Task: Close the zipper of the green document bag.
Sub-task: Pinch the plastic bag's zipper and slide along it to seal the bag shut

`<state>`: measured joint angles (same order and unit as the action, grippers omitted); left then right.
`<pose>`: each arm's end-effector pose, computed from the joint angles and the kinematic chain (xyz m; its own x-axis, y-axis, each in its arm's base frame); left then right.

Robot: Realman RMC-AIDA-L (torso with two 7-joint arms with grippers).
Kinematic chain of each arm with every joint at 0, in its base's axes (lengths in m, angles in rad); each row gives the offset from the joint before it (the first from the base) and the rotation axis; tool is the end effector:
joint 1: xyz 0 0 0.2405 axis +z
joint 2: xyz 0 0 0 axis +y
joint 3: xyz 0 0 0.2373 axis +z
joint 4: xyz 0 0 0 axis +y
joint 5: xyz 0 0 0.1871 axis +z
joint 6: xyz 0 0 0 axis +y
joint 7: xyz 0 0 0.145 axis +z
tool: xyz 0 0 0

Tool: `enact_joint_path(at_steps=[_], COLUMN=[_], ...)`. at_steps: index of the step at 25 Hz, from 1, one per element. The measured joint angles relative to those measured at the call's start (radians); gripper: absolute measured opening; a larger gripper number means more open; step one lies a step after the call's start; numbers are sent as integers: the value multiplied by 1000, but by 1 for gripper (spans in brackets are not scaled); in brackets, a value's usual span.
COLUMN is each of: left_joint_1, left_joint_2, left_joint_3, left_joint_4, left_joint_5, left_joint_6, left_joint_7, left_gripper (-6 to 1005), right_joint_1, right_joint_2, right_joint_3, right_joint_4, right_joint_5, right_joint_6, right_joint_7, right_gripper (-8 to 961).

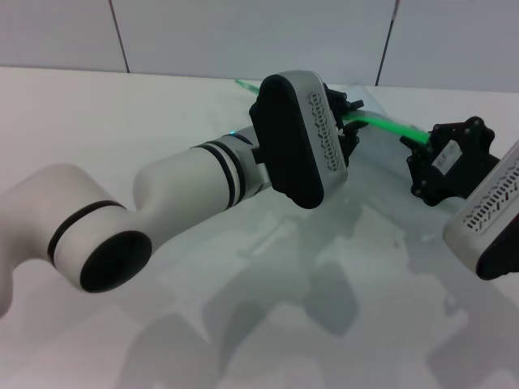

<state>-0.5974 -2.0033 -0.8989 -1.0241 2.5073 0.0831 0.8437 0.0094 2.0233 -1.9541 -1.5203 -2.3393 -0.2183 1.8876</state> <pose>-0.1116 0.3542 -0.0856 0.9331 -0.3565 -0.0473 -0.2687 -0.6036 -0.7506 0.1825 0.2967 -0.0089 0.9974 0.0702 0.0172 0.0526 -0.5403 -0.8399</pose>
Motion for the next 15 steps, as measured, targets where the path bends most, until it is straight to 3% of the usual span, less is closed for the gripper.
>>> enact_joint_path(at_steps=[5,15], left_joint_1=[2,4], left_joint_2=[-4,-22], left_joint_3=[0,-21], left_joint_4=[10,35], left_joint_5=[-1,1], left_joint_6=[19,17], left_joint_7=[0,16], left_gripper=[169,125], right_joint_1=[2,-1], right_joint_2=[0,0], right_joint_3=[0,6], right_joint_4=[3,-3], right_joint_5=[0,-1], right_joint_6=[-1,-1], right_joint_7=[-2,-2], right_gripper=[48,49])
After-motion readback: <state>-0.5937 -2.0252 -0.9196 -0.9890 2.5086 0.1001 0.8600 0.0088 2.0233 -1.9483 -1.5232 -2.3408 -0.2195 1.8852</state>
